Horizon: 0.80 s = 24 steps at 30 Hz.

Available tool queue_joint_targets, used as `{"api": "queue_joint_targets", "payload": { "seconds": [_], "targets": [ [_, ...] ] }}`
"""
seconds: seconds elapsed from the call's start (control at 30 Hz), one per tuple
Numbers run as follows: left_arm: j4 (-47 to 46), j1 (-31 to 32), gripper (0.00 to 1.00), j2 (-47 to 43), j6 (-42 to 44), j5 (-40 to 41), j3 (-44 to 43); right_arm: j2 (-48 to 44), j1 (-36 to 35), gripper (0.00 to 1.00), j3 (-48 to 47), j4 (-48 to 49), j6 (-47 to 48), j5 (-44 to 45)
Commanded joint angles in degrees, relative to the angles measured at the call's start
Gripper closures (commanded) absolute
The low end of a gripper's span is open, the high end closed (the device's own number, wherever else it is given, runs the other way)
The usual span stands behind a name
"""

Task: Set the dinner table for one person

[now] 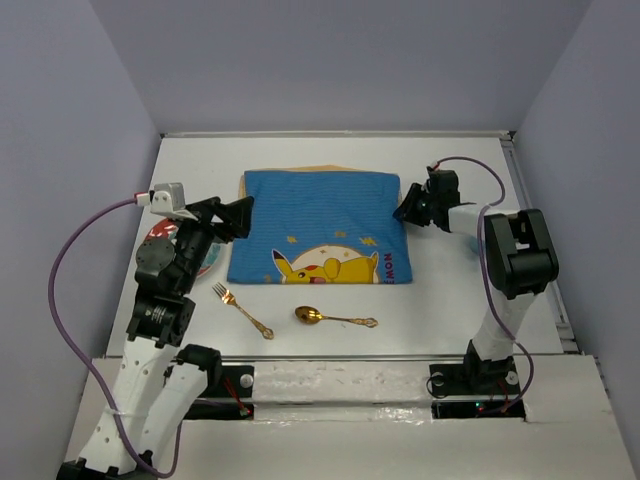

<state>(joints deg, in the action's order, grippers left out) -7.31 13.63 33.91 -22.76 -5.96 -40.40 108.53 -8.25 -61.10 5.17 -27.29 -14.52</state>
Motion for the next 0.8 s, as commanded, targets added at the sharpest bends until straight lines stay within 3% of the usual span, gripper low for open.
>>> {"api": "queue_joint_targets", "payload": {
  "seconds": [0.0, 0.1, 0.27, 0.77],
  "targets": [
    [1.43, 0.87, 0.01, -0.69, 5.63, 1.3, 1.2, 1.77, 0.08, 0.81, -2.27, 1.95, -1.19, 1.42],
    [1.33, 1.31, 0.01, -0.86, 5.8, 0.86, 1.47, 2.47, 0.08, 0.96, -3.41, 1.69, -0.05, 3.8],
    [1.77, 2.02, 0.01, -0.6, 6.15, 1.12, 1.38, 3.53, 0.08, 0.97, -7.71, -3.32, 4.43, 10.65],
    [1.69, 2.37, 0.01, 0.28, 6.06, 1.12, 1.47, 2.83, 0.6, 0.93, -7.02, -4.99, 4.44, 13.91]
  ]
}}
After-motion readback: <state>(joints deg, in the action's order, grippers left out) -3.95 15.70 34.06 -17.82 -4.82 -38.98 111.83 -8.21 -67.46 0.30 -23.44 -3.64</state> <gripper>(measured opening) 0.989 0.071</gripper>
